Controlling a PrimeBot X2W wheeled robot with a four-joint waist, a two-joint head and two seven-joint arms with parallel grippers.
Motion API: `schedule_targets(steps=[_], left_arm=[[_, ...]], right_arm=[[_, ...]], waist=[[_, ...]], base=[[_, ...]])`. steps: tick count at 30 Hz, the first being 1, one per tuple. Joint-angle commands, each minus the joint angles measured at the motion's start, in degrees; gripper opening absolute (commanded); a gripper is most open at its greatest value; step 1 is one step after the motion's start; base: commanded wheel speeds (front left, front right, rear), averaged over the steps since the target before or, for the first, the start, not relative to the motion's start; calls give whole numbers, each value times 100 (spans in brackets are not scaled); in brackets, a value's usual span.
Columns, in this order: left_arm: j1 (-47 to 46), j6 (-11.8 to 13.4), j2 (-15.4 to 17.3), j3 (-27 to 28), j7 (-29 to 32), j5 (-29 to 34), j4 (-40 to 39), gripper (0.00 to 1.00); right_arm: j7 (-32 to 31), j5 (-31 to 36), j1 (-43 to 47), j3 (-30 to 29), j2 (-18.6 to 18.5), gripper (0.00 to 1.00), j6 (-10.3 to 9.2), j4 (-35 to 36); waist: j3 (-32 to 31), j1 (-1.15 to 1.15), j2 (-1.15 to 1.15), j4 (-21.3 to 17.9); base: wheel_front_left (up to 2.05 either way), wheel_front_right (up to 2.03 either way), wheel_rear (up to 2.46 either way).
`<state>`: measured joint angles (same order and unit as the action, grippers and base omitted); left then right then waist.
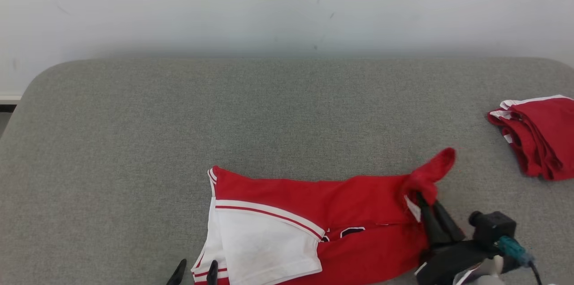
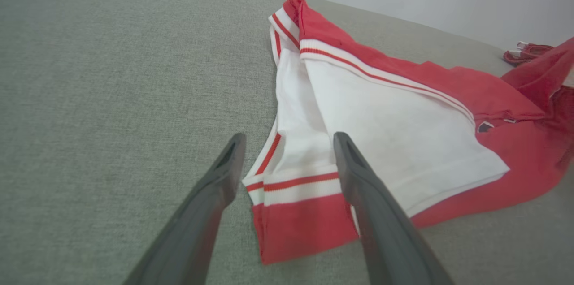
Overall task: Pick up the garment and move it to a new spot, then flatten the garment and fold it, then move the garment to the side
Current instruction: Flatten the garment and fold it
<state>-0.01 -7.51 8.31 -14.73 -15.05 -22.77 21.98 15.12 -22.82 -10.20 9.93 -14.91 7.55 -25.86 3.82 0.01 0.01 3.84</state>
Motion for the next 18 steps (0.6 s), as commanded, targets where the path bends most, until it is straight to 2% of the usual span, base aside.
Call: schedule_targets(steps=[1, 6, 11, 18], left_arm=[[-6, 6, -9, -40, -17, 25, -2, 100], [-53, 6, -6, -142, -17, 65, 21, 100], [-116, 6, -19, -279, -17, 86, 47, 100], [-210, 6, -37, -474, -17, 84, 88, 100]], right_arm=[[-3, -165, 70, 328, -10, 0, -16, 159], [-22, -658, -27, 1519, -30, 0, -16, 387], [-182, -1052, -459, 2576, 142, 0, -16, 252], [-221, -1350, -1055, 3361, 480, 0, -16, -299]], waist=[[-32, -1, -1, -15], [-83, -1, -1, 39], [-88, -1, -1, 207], [-89, -1, -1, 593]], base=[[0, 0, 0], [0, 0, 0], [0, 0, 0], [0, 0, 0]])
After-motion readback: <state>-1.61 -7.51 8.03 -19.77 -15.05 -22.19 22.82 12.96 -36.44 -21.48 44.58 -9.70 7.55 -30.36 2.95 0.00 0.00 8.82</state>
